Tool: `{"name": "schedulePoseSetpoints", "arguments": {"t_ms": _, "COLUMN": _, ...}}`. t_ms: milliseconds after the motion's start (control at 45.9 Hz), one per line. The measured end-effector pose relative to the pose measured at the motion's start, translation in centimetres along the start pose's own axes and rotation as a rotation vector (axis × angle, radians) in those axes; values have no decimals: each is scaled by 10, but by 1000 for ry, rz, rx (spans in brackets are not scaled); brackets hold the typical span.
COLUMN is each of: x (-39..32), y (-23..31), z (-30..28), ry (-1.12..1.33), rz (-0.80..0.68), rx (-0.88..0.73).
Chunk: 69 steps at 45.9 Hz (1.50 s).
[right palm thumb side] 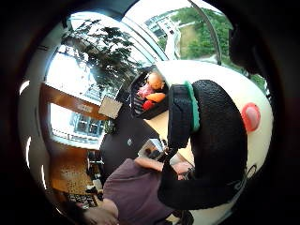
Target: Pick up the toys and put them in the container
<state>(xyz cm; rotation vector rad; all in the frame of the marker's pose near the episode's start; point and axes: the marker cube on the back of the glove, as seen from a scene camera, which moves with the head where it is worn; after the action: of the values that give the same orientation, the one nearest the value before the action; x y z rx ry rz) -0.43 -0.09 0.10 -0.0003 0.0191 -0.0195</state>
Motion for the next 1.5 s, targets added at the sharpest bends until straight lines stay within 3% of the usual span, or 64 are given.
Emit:
{"name": "schedulePoseSetpoints", "arguments": {"t_ms": 283, "x": 9, "y": -17, "z": -5, "ry": 158, "rz": 22, "rx": -113}}
{"name": "schedulePoseSetpoints", "arguments": {"t_ms": 632, "x": 104, "y": -46, "z": -20, "ry": 184, "rz": 191, "rx": -226}}
{"name": "schedulePoseSetpoints", "arguments": {"t_ms": 1003, "x": 205, "y": -44, "z": 114, "ry": 103, "rz": 350, "rx": -481}}
{"name": "schedulePoseSetpoints", "arguments": {"t_ms": 1221, "x": 243, "y": -19, "z": 212, "ry": 62, "rz": 462, "rx": -715}}
{"name": "schedulePoseSetpoints", "arguments": {"t_ms": 1505, "x": 237, "y": -36, "z": 221, "ry": 104, "rz": 416, "rx": -436}}
